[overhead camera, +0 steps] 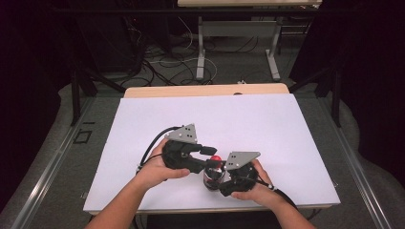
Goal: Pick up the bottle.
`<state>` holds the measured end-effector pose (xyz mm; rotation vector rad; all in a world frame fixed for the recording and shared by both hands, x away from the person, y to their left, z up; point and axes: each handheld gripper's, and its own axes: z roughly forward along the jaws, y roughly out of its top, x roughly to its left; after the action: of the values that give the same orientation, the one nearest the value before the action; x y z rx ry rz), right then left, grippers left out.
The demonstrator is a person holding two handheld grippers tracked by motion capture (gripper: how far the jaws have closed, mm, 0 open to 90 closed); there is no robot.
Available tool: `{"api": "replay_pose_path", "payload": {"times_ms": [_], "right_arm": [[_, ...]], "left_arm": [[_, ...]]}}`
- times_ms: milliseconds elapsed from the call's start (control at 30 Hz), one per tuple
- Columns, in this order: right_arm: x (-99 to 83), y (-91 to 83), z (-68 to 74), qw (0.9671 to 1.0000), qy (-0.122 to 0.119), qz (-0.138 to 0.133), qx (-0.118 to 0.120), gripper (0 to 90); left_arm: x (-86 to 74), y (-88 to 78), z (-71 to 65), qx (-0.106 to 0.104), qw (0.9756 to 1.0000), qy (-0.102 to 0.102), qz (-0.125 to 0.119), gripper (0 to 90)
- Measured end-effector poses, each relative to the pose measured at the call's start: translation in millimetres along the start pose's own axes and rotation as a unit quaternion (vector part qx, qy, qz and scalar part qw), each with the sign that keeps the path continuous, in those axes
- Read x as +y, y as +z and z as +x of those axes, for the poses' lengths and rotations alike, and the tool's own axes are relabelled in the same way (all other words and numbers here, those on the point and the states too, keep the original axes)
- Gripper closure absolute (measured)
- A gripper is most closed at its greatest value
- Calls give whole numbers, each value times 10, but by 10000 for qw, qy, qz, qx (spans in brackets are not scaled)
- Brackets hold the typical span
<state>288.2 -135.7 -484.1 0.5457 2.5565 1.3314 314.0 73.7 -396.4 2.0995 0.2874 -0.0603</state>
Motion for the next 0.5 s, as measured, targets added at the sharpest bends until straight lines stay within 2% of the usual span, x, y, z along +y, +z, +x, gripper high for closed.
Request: {"api": "replay_pose_path", "payload": {"times_ms": [167, 333, 433, 500], "right_arm": [[0, 2, 16, 10000, 6, 22, 77, 304], [2, 9, 29, 9999, -16, 3, 136, 304], [-3, 21, 23, 9999, -75, -5, 111, 304], [-3, 21, 30, 9999, -24, -6, 116, 304]], "left_arm": [[-5, 30, 20, -102, 9999, 41, 16, 575], [-43, 62, 48, -215, 9998, -47, 25, 600], [-52, 60, 39, -156, 9999, 9, 44, 611], [-60, 61, 20, -100, 9999, 42, 3, 615]]}}
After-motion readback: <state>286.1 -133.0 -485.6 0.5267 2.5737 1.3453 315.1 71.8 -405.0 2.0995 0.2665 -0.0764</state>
